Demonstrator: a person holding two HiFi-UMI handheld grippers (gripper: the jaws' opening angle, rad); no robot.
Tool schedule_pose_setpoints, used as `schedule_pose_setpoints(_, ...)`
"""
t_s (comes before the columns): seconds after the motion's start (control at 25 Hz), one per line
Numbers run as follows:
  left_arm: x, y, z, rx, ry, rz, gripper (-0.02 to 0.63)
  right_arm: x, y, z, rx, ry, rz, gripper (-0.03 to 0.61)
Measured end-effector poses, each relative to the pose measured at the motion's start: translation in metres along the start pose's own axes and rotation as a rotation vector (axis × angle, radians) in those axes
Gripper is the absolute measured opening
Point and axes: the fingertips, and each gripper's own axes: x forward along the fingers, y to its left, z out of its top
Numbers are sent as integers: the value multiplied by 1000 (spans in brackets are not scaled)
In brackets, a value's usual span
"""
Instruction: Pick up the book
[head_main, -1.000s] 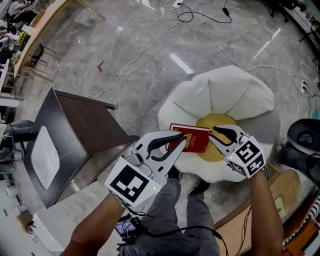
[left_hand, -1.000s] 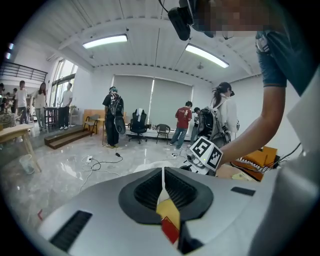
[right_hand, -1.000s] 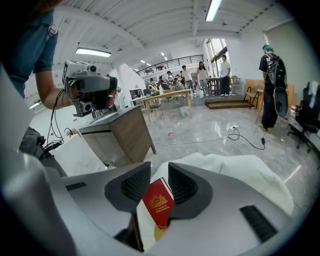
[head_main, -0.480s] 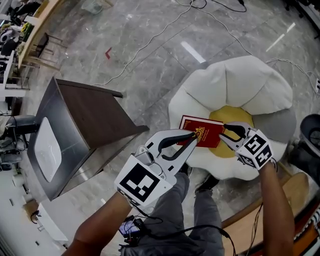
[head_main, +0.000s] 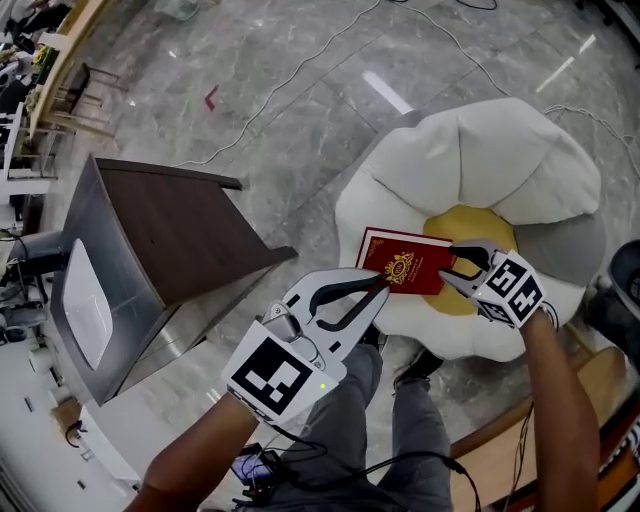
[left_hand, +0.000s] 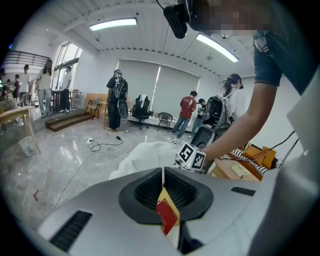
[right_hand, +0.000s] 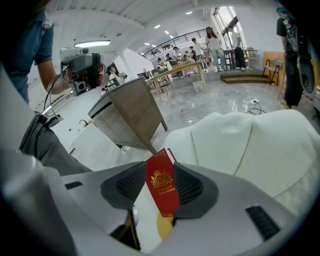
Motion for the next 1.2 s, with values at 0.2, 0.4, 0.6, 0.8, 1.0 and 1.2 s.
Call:
schedule_pose_setpoints(0.2,12,6,-20,-7,17,-3,17,28,-14,-23,-17,62,35,196)
schedule_pose_setpoints(0.4,23,13,-45,-17,38,-5,17,66,-32,-42,-25,116,74,204)
schedule_pose_setpoints(0.6,32,25,-67,-37,57,1,17,107,-42,-57,-17,140,109,216)
schedule_pose_setpoints(0.8,44,37,-91,-53,82,11,17,143,-57,-79,-34,182,156,232)
schedule_pose_setpoints(1.0,50,45,-110,-54,75,19,17,163,-66,-101,-46,252,218,266)
schedule_pose_setpoints(1.2,50,50,-129,-55,88,26,17,178,-74,-117,-73,322,286,301)
